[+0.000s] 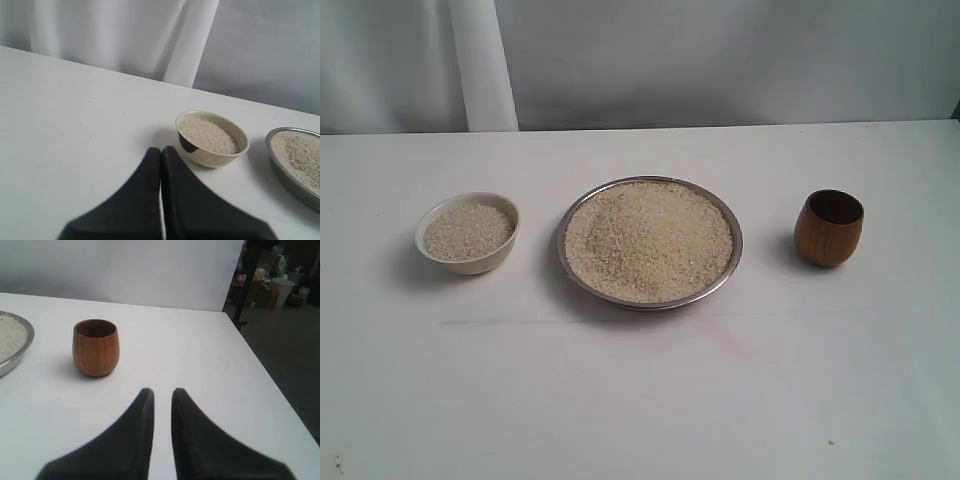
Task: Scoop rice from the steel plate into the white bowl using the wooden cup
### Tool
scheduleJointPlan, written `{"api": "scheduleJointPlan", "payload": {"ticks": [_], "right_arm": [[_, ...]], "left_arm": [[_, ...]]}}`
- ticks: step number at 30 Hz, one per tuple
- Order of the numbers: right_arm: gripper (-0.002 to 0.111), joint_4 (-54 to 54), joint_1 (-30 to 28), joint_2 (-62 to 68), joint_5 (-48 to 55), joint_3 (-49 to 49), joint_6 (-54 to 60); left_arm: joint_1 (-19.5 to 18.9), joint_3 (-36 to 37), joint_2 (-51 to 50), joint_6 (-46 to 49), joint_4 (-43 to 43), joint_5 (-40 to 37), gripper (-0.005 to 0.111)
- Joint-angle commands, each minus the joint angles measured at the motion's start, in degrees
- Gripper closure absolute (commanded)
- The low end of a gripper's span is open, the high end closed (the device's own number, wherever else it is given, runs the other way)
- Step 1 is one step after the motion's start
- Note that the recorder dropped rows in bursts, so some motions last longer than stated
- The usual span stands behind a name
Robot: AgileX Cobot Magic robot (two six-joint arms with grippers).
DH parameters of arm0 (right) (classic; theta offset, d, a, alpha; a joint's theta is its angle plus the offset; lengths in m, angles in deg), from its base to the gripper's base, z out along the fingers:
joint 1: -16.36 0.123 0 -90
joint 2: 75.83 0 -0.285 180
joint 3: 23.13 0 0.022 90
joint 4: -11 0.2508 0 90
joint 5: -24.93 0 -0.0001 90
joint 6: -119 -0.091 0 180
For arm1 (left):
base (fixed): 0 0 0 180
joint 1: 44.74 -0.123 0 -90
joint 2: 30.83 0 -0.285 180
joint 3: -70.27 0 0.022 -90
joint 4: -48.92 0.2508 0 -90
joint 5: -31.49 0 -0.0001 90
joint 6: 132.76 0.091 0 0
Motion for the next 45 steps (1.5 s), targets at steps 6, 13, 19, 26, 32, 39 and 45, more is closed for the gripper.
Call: {"api": "scheduleJointPlan", "payload": {"ticks": [6,13,19,26,32,39,45], "right_arm": [[0.096,-0.01,-0.41,-0.22,-0.10,-0.20,0.16],[0.096,-0.01,-0.41,-0.22,-0.10,-0.20,-0.03],[0.096,-0.01,-0.41,-0.22,-4.12,-0.20,-0.07],[0.096,-0.01,-0.41,-0.22,-15.36,-0.20,-0.07],[0.096,-0.01,-0.41,-0.22,-24.74,-0.20,-0.07],[0.096,-0.01,-0.41,-0.22,-24.92,-0.20,-0.07],[0.096,-0.01,-0.41,-0.22,-24.92,-0.20,-0.07]], "left_arm": [[0.27,-0.37,0.14,-0.22,-0.09,0.58,0.107],[0.27,-0.37,0.14,-0.22,-0.09,0.58,0.107],[0.27,-0.37,0.14,-0.22,-0.09,0.58,0.107],[0.27,-0.37,0.14,-0.22,-0.09,0.58,0.107],[0.27,-0.37,0.14,-0.22,-0.09,0.58,0.107],[0.27,-0.37,0.14,-0.22,-0.09,0.58,0.107],[0.27,-0.37,0.14,-0.22,-0.09,0.58,0.107]]}}
